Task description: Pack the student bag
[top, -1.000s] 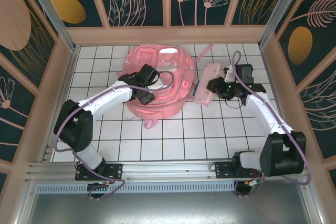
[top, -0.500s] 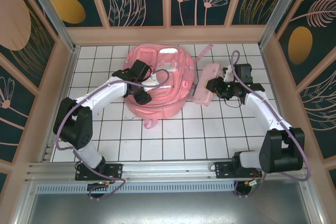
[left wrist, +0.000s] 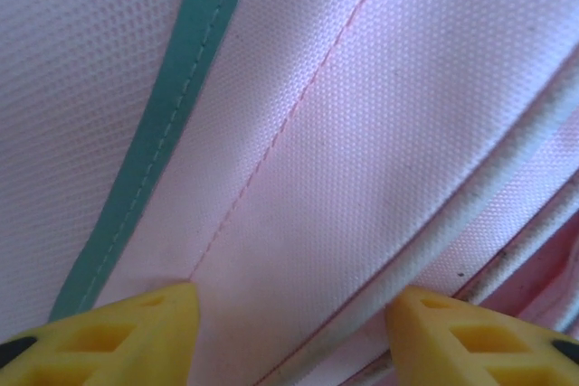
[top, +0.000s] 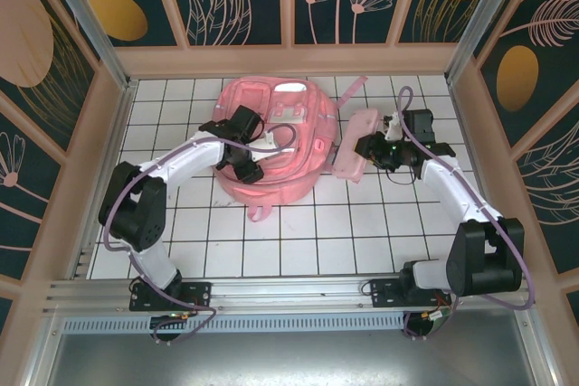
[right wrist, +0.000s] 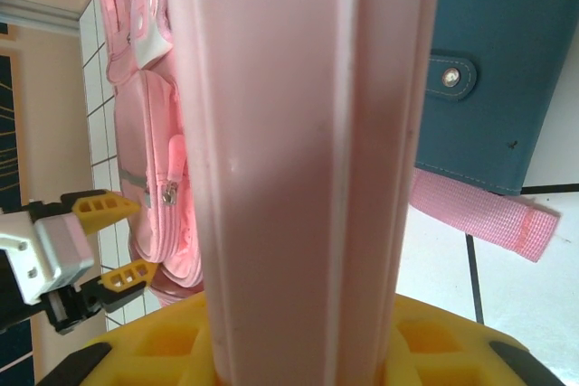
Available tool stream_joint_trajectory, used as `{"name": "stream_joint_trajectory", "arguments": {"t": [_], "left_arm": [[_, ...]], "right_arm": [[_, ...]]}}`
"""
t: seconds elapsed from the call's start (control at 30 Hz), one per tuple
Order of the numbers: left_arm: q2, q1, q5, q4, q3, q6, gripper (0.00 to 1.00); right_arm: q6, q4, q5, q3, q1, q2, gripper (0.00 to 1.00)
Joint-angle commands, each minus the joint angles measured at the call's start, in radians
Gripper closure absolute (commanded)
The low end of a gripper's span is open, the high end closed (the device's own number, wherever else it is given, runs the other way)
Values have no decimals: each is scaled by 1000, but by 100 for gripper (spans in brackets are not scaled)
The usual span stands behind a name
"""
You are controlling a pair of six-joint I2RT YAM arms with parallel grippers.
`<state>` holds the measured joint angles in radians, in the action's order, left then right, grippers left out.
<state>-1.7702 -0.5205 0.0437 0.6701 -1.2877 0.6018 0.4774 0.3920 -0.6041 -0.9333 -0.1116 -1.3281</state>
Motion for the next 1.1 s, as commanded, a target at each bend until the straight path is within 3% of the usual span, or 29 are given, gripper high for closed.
{"name": "stream_joint_trajectory", "arguments": {"t": [0.0,0.1,0.3,0.4,0.7,0.87,1.07], "left_arm": [[-37,6,-49,-10,-26,26,49],[-25,5,-95,-70,-14,34,60],[50,5,-54,-131,-32,45,88],[99,5,-53,-152,-34,54,94],[213,5,-116,-329,-66,-69,100],[222,4,-31,-384,-121,-207,100],[219,2,-17,-481,-125,-307,100]], "right_arm": [[4,-38,-28,-41,-10,1,75],[4,-35,-25,-42,-10,6,75],[6,-24,-17,-48,-13,10,75],[4,-17,-16,-48,-16,13,74],[51,-84,-145,-11,-115,40,73],[163,-202,-185,13,-212,11,73],[309,-303,-202,-12,-289,-91,73]]}}
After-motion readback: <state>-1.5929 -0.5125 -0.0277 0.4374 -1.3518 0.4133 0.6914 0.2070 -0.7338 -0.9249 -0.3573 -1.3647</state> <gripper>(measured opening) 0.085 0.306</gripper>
